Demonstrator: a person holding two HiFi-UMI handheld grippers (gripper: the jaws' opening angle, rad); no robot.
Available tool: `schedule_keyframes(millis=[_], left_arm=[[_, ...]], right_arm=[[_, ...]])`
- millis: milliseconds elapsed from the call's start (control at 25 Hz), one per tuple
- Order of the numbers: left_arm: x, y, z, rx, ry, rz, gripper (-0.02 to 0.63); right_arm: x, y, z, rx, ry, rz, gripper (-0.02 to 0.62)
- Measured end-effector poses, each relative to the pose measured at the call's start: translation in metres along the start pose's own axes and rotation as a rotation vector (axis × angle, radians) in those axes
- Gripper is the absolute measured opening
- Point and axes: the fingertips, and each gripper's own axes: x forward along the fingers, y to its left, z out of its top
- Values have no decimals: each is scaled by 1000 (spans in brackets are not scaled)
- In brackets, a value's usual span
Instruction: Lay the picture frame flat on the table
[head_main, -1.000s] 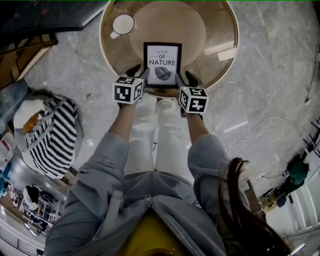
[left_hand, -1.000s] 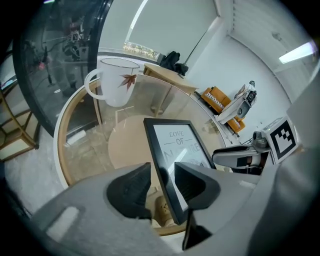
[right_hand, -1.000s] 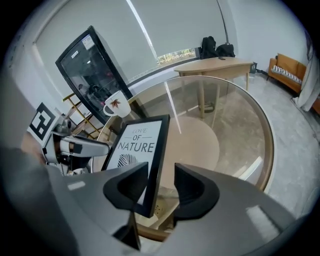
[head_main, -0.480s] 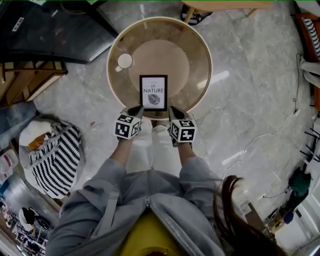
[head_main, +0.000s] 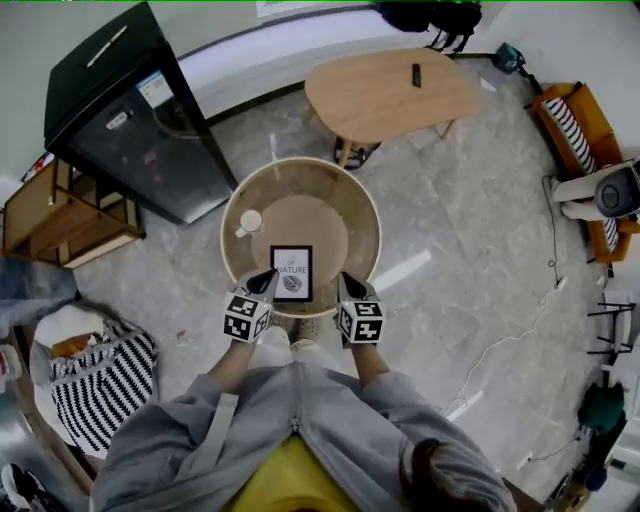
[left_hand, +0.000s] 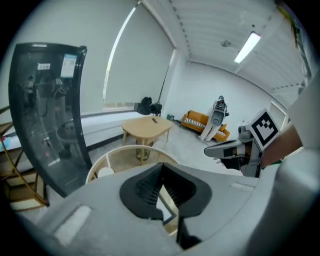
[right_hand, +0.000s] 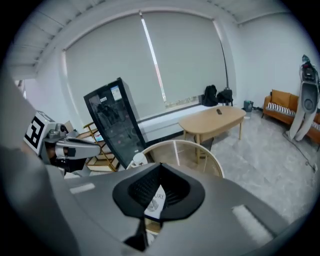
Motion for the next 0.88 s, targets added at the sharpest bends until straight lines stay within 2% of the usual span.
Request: schedule_keyframes(millis=[160,440,680,800,880], left_arm=[[-34,-15,67,76,-151,20,5],[-99,-27,162,114,-347,79,5],[-146,-23,248,157,-511,163,5],[-165,-31,277,193,-567,190,5],[-175,-36,291,199,-603,199,5]], right_arm=[[-38,15,60,3,-143,12,-2],[-103,31,159,16,-377,5,-2],[-154,45,249,-127,-586,-43,0],[-178,53,279,-206,-649,-68,0],[-190,58,294,-220,-680,-66,-1]])
